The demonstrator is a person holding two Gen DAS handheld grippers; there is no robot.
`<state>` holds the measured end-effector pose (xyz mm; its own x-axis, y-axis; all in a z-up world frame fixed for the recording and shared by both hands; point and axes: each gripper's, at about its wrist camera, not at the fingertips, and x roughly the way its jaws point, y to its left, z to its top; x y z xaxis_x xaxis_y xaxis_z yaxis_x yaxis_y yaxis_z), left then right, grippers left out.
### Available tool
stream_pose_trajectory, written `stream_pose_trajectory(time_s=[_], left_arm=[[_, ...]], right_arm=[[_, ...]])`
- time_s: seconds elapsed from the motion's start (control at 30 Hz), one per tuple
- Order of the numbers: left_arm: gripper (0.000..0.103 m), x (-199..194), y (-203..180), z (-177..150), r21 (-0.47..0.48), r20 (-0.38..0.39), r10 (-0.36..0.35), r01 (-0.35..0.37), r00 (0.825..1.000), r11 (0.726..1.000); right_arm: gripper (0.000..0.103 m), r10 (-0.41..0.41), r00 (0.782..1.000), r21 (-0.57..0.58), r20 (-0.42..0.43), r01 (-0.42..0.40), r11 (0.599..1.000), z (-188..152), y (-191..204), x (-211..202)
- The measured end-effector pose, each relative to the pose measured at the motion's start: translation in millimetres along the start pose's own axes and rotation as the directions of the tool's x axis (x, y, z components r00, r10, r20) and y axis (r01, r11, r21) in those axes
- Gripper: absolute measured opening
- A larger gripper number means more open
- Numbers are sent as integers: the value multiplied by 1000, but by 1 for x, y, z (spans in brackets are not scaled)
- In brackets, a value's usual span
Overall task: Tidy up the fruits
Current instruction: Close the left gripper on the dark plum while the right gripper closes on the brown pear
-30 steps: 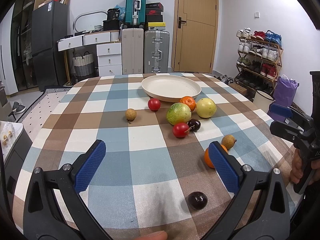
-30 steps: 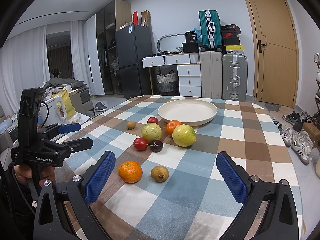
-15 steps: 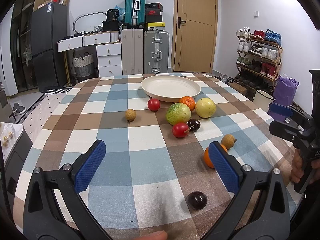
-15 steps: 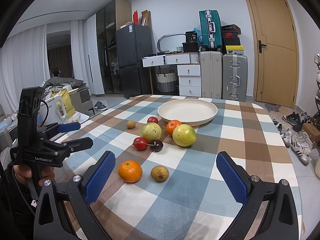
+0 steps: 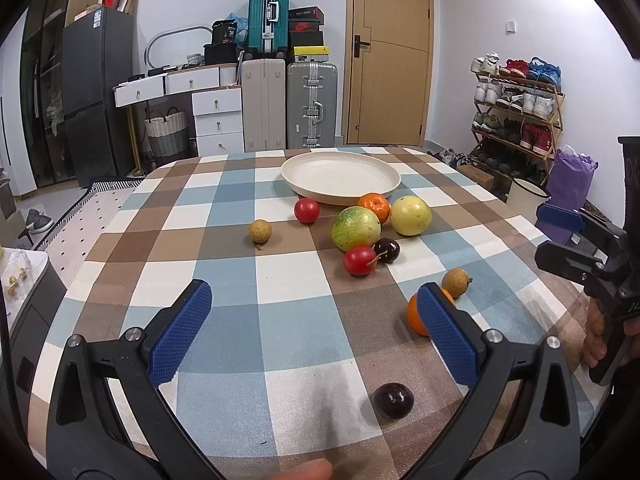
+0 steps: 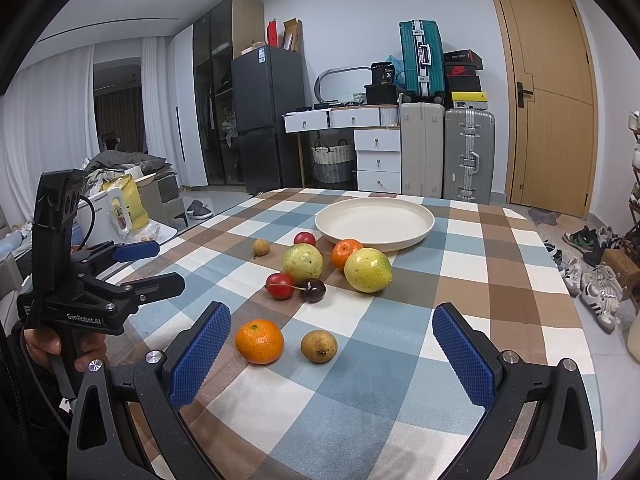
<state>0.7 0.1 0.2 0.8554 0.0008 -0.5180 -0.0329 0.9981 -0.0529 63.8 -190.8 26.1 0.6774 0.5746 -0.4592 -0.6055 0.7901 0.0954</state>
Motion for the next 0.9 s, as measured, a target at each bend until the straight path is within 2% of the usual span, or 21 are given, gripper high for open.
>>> stream_pose_trajectory(time_s=[0.47, 0.53, 0.67, 0.9], left_arm=[[102, 2, 2, 1, 1, 7, -19, 19, 1000, 1000], [102, 2, 4, 0, 3, 7, -19, 19, 1000, 1000], [102, 7, 3, 2, 27, -40, -27, 28, 999, 999], [102, 8, 1, 1, 30, -121, -54, 58, 991, 998]], right_arm=[[103, -21, 999, 2, -27, 21, 1000, -3, -14, 2], [103, -26, 999, 11, -47, 26, 1000, -2, -16, 5], [103, -28, 996, 49, -89, 33, 998, -2, -31, 9], [102, -41, 974, 65, -221, 57, 996, 4, -50, 23]])
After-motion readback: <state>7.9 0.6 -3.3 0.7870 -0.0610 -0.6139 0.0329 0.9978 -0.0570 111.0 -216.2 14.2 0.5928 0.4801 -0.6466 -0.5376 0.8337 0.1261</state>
